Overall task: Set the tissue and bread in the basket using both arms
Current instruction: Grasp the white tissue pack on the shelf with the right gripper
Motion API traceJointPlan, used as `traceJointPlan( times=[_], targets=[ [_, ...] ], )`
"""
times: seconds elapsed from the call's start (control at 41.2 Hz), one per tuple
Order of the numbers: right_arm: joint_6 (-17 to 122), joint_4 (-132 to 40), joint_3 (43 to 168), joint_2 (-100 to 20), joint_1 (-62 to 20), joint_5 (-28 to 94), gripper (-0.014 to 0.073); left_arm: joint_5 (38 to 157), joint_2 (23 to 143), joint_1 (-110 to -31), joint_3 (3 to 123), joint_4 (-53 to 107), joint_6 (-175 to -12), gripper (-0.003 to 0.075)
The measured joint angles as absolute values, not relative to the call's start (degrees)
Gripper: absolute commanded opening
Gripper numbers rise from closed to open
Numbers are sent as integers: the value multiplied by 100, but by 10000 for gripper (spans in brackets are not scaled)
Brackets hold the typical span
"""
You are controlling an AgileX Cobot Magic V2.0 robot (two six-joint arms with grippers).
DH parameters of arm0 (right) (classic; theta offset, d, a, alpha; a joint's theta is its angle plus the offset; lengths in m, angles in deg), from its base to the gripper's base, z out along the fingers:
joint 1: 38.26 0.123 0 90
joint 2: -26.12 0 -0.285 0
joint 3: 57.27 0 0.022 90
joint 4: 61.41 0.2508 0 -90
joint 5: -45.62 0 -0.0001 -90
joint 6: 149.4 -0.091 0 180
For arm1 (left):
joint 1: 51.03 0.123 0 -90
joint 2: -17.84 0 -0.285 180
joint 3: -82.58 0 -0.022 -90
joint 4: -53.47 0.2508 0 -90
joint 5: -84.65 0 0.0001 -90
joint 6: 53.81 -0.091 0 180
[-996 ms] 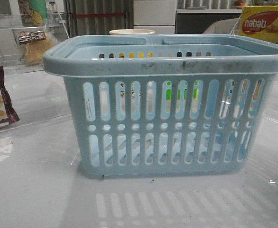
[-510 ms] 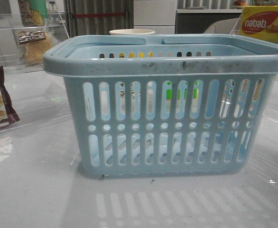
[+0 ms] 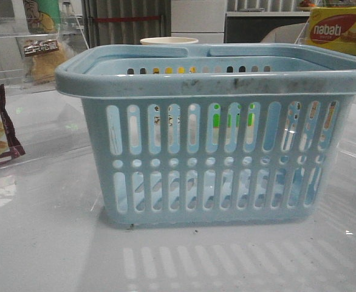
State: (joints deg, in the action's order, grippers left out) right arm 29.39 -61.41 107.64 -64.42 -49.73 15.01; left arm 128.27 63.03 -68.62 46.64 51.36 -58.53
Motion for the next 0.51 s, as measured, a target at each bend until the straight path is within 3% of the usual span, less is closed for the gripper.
traceJointPlan(
  times=[0.51],
  targets=[
    [2939, -6141, 12544, -8532, -4973, 2039, 492, 12827, 6303, -6862, 4664, 5136, -5853, 452]
  ],
)
